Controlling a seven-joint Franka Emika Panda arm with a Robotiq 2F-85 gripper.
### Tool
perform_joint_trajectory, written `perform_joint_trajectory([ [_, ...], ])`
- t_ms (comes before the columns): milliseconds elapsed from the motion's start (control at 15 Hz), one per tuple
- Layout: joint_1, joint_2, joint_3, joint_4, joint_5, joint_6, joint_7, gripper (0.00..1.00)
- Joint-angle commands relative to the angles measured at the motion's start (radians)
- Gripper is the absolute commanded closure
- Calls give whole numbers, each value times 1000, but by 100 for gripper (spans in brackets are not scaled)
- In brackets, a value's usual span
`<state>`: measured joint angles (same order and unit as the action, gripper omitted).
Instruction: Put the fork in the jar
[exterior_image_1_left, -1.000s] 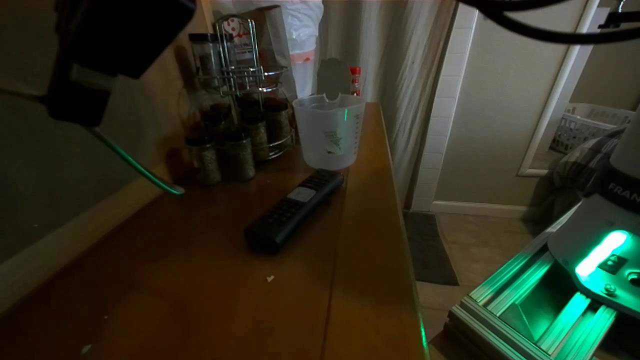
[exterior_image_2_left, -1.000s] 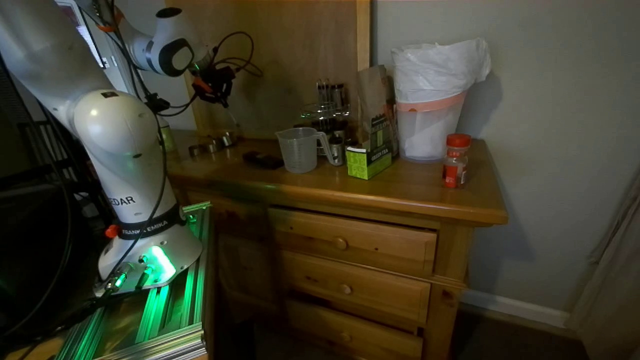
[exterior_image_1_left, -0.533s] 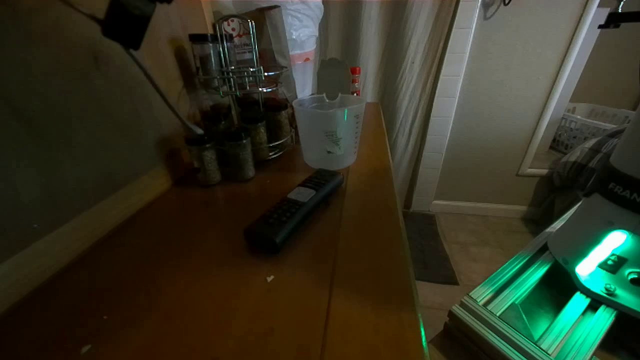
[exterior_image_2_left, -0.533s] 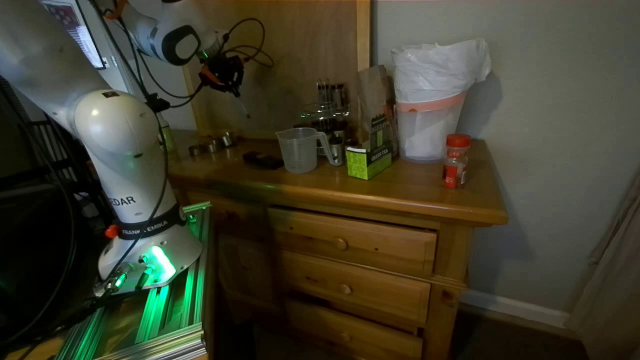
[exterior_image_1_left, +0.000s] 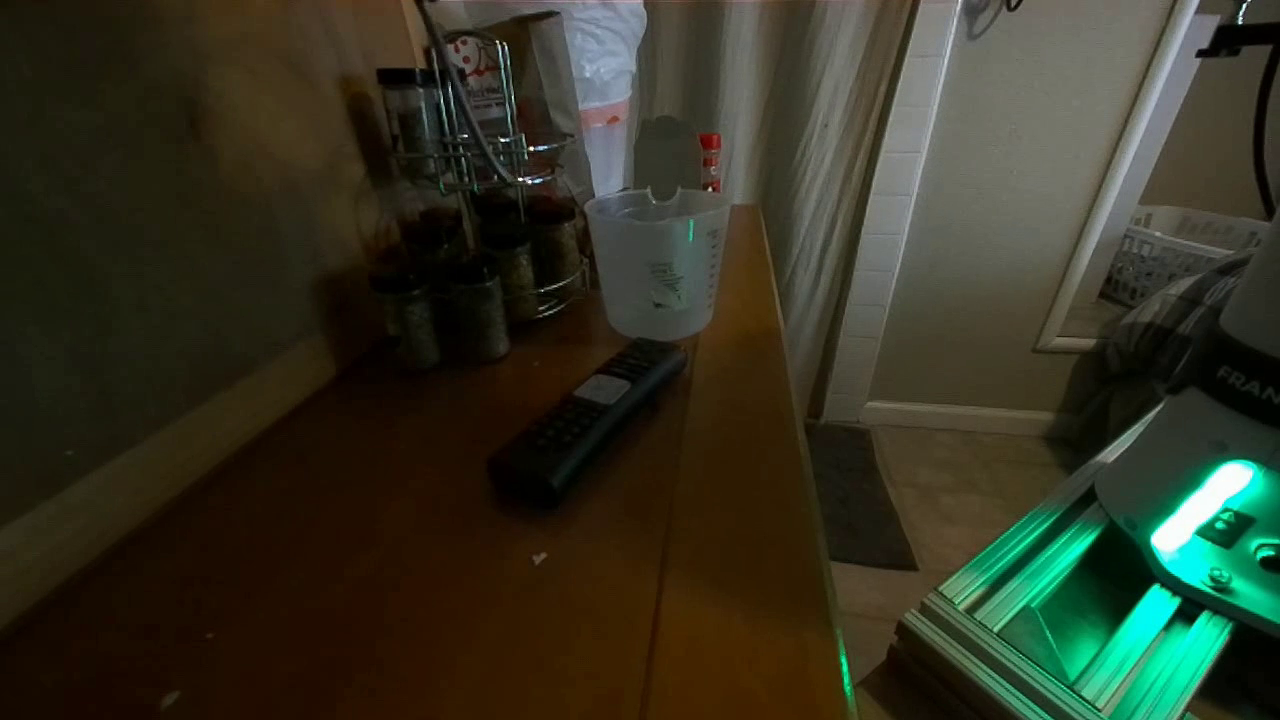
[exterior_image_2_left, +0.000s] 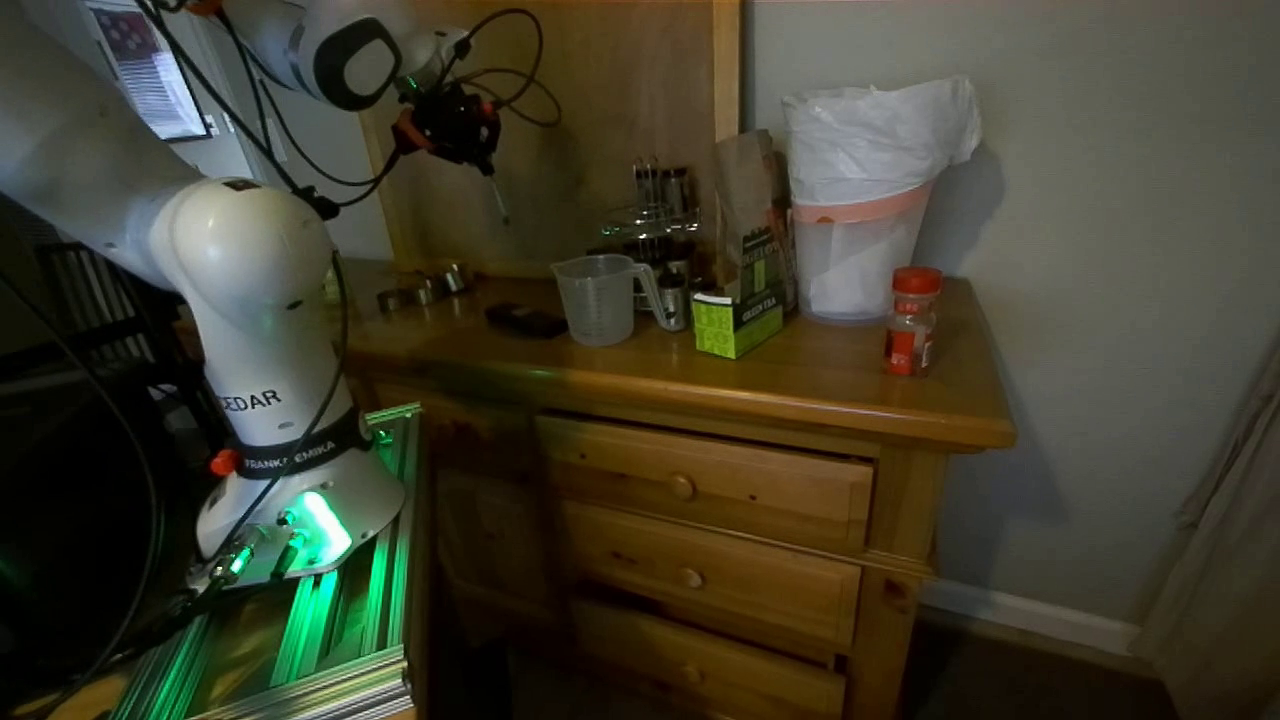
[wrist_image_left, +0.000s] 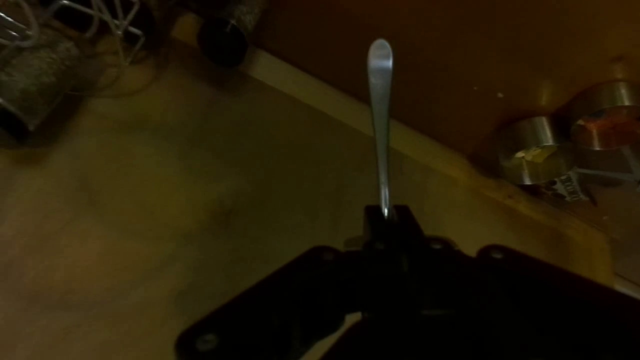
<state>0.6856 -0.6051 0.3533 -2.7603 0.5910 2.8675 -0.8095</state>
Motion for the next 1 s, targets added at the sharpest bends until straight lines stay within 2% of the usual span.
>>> perform_joint_trajectory([
  [0,-38,-14,23,1,0,-2,13,92],
  [67,-73,-23,45,2,0,-2,21,92],
  [200,-98,-29,59,2,0,-2,26,92],
  [267,-19,10,-33,2,-104,27,112,98],
  [333,-100,3,33,9,-15,8,50,98],
  [400,-100,7,3,3,-21,8,61,98],
  [800,-234,27,-87,-3,-19,-11,0,98],
  [933,-259,40,-119,-3,-1,5,-33,98],
])
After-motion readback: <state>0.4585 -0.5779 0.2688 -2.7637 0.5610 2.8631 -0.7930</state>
